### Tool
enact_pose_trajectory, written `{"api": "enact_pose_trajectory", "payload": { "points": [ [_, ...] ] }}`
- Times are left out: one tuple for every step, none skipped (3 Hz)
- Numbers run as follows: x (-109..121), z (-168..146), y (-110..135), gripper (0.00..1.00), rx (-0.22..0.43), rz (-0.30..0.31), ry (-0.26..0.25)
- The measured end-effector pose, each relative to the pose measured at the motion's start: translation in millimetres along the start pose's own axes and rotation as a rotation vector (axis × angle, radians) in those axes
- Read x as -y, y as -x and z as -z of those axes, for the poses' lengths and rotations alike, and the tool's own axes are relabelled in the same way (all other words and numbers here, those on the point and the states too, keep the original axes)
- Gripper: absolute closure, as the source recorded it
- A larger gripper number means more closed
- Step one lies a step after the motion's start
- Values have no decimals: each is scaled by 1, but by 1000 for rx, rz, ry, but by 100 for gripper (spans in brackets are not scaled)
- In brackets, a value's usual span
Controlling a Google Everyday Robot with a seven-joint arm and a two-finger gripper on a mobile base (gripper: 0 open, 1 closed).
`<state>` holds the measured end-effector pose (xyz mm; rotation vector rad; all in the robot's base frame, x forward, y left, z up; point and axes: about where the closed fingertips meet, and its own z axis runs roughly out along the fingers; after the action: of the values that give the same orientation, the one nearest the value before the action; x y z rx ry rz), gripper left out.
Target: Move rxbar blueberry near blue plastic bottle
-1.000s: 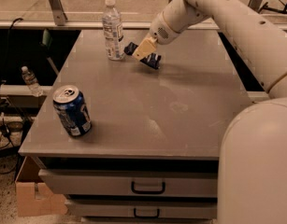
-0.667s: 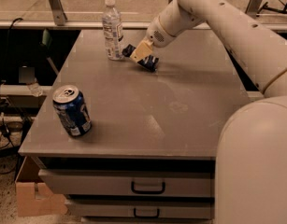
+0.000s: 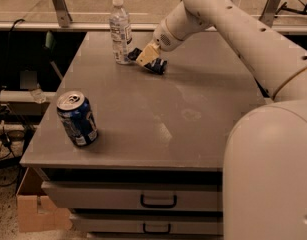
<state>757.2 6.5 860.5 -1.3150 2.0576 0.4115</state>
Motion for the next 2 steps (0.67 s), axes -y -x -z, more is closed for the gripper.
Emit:
{"api": "enact_pose_trajectory", "payload": {
  "points": [
    [3,-1,5,37,10,1,-5],
    [6,1,12,14,26,5,-6]
  ]
}}
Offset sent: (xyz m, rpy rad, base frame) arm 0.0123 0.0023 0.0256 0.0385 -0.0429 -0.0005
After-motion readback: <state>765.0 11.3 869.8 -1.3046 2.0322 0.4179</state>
